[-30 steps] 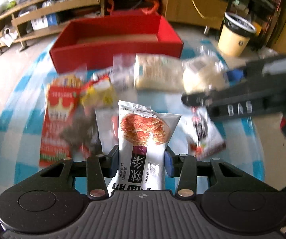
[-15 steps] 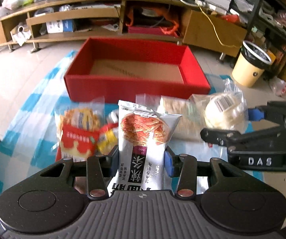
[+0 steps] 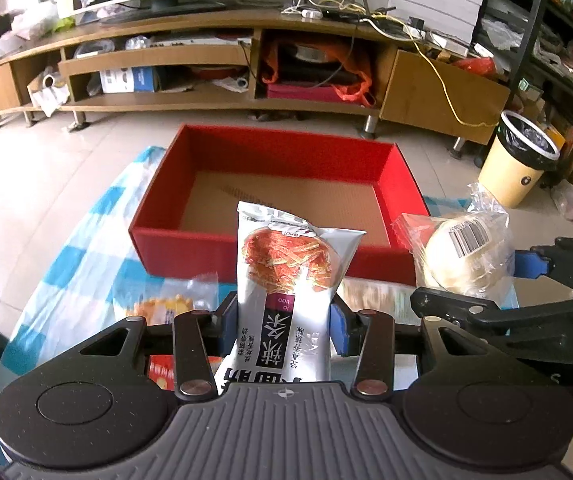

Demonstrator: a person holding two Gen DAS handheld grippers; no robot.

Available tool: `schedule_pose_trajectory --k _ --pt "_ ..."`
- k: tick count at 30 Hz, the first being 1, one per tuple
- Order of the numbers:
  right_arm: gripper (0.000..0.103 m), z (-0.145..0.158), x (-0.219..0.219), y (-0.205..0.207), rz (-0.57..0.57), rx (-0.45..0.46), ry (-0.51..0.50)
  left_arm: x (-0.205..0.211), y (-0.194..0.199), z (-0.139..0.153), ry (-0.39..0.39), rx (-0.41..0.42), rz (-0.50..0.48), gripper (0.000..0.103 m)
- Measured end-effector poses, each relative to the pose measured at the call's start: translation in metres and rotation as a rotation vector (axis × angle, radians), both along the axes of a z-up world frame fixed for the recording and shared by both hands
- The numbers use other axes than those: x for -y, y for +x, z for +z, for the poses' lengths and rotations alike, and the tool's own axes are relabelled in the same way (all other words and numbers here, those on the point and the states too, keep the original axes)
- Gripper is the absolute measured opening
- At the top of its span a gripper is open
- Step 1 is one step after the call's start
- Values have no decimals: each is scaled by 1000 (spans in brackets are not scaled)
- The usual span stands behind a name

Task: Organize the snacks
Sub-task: 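Carry spicy-strip bag in left tool over red box while right carries bun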

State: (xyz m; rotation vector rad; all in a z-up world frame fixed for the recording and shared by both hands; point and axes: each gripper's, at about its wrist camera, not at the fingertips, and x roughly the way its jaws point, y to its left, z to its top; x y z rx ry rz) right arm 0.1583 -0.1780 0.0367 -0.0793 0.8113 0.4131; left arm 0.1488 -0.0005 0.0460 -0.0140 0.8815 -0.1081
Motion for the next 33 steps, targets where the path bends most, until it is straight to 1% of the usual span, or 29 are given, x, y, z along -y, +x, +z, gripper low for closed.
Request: schedule_pose_trajectory --k 8,17,21,25,29,33 --pt "69 6 -1 21 -39 19 18 2 30 8 6 39 18 53" --pt "69 10 -1 56 -80 41 42 8 65 9 19 65 34 53" --pt "69 6 0 69 -96 36 44 11 79 6 28 71 40 53" --pt "69 0 -1 86 -106 21 51 14 92 5 20 75 38 53" --pt "69 -7 -4 101 -109 17 46 19 104 -1 49 83 41 53" --pt "69 -16 -6 119 -119 2 40 16 121 -10 59 70 62 53"
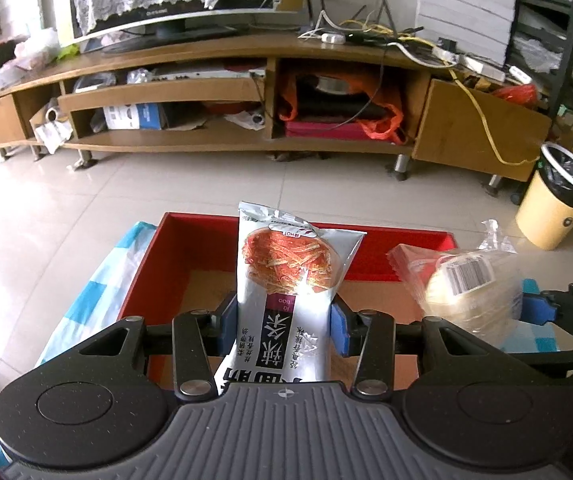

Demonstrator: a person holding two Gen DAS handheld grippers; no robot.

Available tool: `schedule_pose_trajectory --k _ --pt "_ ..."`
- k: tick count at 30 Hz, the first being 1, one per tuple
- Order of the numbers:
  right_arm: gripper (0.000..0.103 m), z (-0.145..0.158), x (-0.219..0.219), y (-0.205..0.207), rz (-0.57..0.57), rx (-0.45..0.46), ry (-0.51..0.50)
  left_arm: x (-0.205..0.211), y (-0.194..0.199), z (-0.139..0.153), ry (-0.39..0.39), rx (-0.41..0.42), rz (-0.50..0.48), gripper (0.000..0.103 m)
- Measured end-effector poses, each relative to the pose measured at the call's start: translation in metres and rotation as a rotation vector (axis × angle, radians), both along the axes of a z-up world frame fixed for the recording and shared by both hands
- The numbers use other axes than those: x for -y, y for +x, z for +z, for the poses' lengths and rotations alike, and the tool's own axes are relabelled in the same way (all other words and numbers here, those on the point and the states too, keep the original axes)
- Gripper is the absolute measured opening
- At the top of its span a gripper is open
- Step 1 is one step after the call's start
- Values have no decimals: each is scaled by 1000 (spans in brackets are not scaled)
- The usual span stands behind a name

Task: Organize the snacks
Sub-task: 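Carry spicy-strip bag in left tool over red box while right carries bun, then open left tool to drop spicy-strip bag in box while right releases bun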

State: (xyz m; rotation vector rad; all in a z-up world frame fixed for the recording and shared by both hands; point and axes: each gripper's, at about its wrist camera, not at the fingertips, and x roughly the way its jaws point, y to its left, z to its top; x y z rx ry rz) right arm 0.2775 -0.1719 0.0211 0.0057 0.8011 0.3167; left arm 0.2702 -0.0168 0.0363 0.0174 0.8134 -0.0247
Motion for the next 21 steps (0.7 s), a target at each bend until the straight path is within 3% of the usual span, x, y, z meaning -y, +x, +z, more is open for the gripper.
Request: schedule_pose_trajectory --k 13,21 --pt "70 -38 -7 39 -12 -81 -15 -11 28 -32 60 -64 46 54" --pt "73 -45 -13 42 17 -99 -55 -12 28 -32 82 -66 57 71"
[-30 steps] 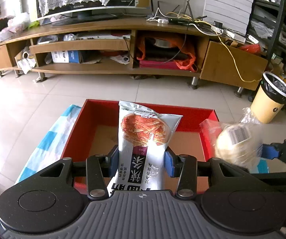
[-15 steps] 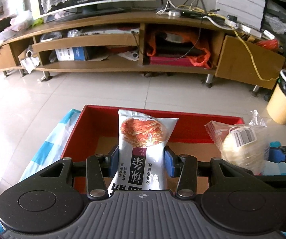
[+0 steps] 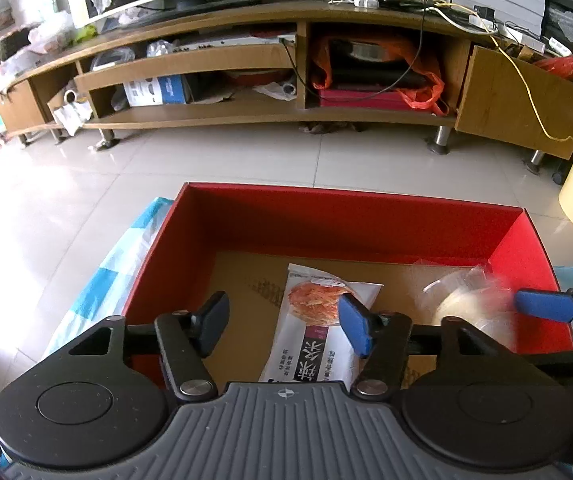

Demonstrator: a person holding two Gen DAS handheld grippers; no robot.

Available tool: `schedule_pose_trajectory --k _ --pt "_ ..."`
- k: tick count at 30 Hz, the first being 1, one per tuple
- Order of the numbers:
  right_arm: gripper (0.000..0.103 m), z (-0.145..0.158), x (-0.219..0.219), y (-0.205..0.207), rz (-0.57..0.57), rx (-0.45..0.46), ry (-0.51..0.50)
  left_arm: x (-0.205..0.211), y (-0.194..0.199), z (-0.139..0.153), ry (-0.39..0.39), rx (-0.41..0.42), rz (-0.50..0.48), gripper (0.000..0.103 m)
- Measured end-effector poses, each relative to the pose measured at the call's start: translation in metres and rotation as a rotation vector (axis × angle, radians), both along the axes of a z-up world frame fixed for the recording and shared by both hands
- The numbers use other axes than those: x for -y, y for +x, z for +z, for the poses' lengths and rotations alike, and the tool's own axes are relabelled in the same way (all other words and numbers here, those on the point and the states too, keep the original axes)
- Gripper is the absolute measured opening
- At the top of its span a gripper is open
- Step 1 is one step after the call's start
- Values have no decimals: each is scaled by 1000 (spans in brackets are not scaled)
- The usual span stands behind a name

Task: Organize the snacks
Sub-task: 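Open left tool to drop spicy-strip bag in box while right releases bun, then withdraw both tools from the red box back over the snacks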

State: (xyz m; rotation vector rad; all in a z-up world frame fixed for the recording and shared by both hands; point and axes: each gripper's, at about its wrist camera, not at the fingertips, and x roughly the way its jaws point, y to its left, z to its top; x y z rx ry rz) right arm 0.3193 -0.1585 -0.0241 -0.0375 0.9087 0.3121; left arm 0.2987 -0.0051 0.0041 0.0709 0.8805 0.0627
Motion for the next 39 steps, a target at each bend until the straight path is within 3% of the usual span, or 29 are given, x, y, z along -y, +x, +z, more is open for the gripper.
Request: schedule_pose_trajectory --k 7,21,39 --pt "74 9 1 -5 -15 30 -10 3 -6 8 -3 23 -4 79" --pt "75 33 6 -38 0 74 -26 3 -31 27 -30 52 -10 82" --pt "75 48 6 -92 62 64 7 -11 -80 38 -71 38 -25 85"
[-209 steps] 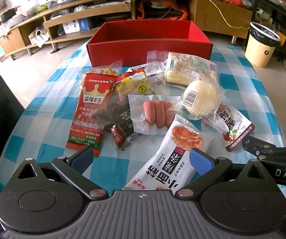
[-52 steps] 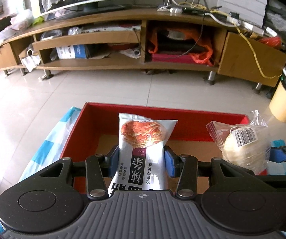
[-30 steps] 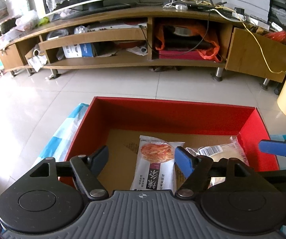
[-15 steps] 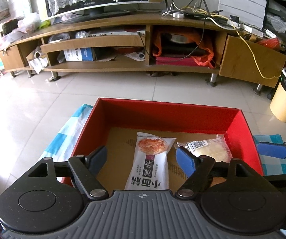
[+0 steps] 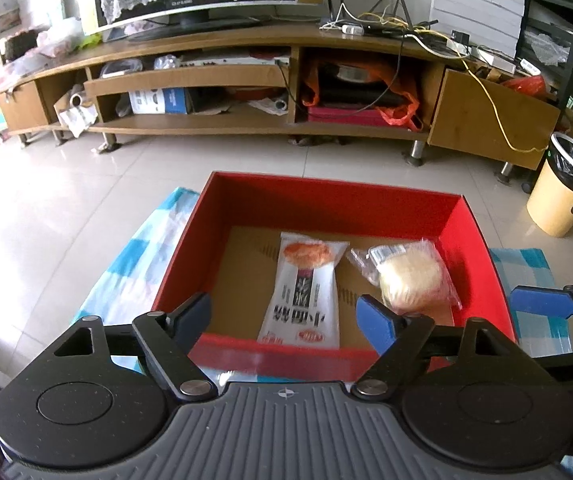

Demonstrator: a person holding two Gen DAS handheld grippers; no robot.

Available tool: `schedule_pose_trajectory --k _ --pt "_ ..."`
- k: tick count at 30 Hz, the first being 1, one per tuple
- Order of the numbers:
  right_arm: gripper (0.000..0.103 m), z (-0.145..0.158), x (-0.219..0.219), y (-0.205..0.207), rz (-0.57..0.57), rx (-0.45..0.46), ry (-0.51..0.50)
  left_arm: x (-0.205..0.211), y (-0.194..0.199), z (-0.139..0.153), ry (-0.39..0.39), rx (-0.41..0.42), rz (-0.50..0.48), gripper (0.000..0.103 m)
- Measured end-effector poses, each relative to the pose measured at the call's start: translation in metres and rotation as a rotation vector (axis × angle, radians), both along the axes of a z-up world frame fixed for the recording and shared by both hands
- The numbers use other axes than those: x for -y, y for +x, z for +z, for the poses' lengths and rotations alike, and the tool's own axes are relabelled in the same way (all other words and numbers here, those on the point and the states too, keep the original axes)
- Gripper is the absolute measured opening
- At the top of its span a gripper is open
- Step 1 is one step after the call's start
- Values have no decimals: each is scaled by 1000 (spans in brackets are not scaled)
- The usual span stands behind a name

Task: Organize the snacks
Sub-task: 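Withdraw both tools from the red box back over the snacks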

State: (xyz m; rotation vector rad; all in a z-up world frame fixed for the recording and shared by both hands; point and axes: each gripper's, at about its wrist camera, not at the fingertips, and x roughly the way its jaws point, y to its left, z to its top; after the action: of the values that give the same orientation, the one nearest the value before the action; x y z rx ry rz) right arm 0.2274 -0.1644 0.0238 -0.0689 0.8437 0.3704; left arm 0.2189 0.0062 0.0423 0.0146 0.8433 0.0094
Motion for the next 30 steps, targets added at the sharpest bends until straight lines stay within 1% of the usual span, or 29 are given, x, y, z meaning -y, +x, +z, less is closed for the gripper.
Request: schedule_pose_trajectory --k 5,7,11,20,22,23,25,30 --pt "75 1 2 -16 50 -25 22 -4 -15 -1 -21 -20 -16 85" --pt "75 -1 2 -21 75 -38 26 -3 -21 -1 -19 -23 -26 85" --pt "75 -11 4 -23 116 -97 60 -4 -35 0 -29 -30 -42 85" --pt "75 -43 14 -12 112 -157 20 -10 -59 0 -65 -51 -65 85" --pt "81 -52 15 -8 119 -178 27 -14 -61 1 -74 -55 -66 85" --pt "82 -54 16 -7 120 -189 39 -15 -61 1 -76 -55 -65 85" --pt "86 -57 20 -2 121 -235 92 -18 -62 2 -75 -53 -64 85" --pt "88 -56 19 -12 152 -322 131 -24 -57 -2 -78 -68 -63 85"
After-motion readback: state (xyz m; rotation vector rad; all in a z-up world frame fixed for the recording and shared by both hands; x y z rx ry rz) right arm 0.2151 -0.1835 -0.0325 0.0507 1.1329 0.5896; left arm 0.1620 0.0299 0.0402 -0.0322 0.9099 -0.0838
